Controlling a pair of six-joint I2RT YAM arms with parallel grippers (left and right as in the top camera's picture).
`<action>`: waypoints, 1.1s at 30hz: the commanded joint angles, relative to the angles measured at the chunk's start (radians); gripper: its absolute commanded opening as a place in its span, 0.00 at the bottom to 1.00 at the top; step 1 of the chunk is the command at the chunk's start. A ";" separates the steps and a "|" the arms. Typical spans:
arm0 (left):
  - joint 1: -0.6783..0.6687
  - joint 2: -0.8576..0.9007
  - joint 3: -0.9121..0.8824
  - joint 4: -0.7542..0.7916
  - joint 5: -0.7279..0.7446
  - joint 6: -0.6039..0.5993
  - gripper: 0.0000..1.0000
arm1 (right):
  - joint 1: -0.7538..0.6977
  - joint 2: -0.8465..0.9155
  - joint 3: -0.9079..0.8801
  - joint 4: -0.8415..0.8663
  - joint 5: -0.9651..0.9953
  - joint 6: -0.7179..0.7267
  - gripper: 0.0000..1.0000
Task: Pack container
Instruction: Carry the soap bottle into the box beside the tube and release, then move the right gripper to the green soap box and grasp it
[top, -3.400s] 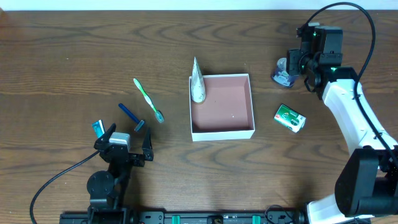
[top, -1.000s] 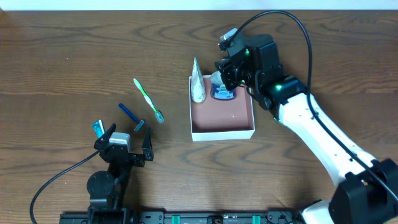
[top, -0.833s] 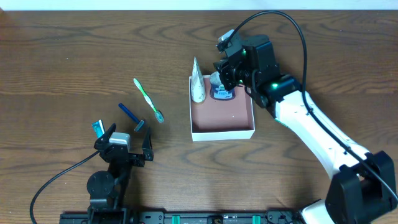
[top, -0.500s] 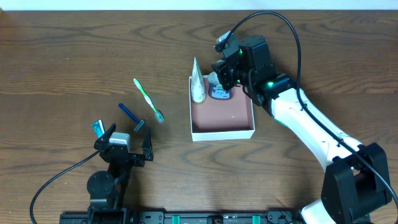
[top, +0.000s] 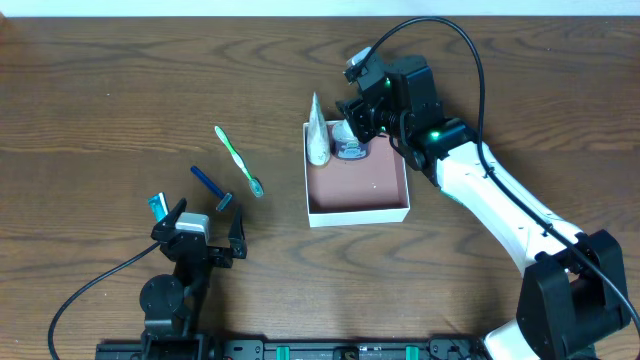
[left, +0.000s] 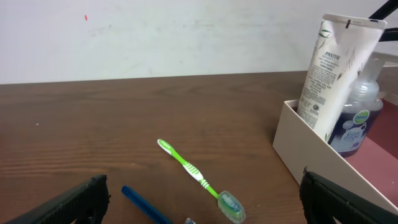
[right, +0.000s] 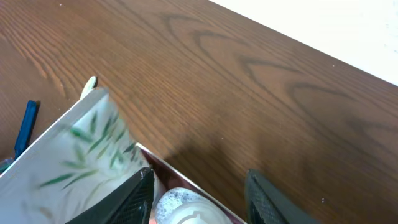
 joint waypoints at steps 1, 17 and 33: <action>0.004 0.000 -0.018 -0.033 0.010 0.005 0.98 | 0.008 0.002 0.013 0.012 -0.005 -0.013 0.48; 0.004 0.000 -0.018 -0.033 0.010 0.005 0.98 | -0.138 -0.320 0.166 -0.517 0.155 0.211 0.64; 0.004 0.000 -0.018 -0.033 0.010 0.005 0.98 | -0.383 -0.219 -0.031 -0.893 0.273 0.352 0.78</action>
